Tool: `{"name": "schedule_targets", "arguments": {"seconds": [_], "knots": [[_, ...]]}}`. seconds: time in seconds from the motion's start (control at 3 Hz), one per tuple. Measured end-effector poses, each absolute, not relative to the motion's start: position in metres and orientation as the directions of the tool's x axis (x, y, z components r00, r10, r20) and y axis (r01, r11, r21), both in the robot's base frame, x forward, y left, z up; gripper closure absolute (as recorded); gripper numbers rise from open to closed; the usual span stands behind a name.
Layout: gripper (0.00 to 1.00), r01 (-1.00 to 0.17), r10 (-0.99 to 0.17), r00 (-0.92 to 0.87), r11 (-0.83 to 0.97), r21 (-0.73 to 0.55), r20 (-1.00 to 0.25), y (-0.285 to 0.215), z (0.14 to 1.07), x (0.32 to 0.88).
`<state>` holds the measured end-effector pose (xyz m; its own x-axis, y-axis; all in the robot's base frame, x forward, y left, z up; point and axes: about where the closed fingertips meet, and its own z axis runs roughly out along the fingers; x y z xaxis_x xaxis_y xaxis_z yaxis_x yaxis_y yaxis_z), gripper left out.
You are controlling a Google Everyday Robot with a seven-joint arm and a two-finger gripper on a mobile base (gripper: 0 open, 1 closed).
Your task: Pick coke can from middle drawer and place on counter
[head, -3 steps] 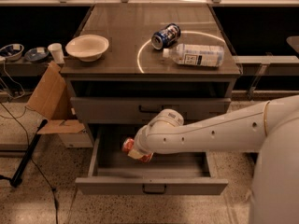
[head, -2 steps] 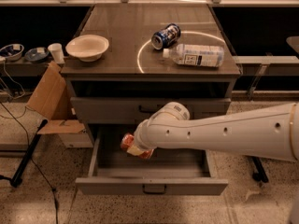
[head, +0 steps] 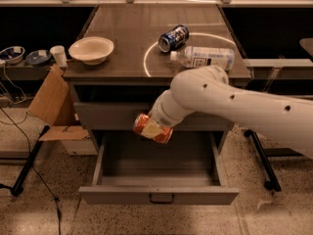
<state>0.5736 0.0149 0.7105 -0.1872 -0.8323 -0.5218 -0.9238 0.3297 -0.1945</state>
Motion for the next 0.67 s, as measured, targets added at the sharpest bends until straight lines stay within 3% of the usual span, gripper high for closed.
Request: {"name": "schedule_targets", "arguments": {"seconds": [0.67], "knots": [[1.00,-0.959,-0.900,-0.030,0.149,-0.241,-0.436,0.008,0.787,0.582]]}}
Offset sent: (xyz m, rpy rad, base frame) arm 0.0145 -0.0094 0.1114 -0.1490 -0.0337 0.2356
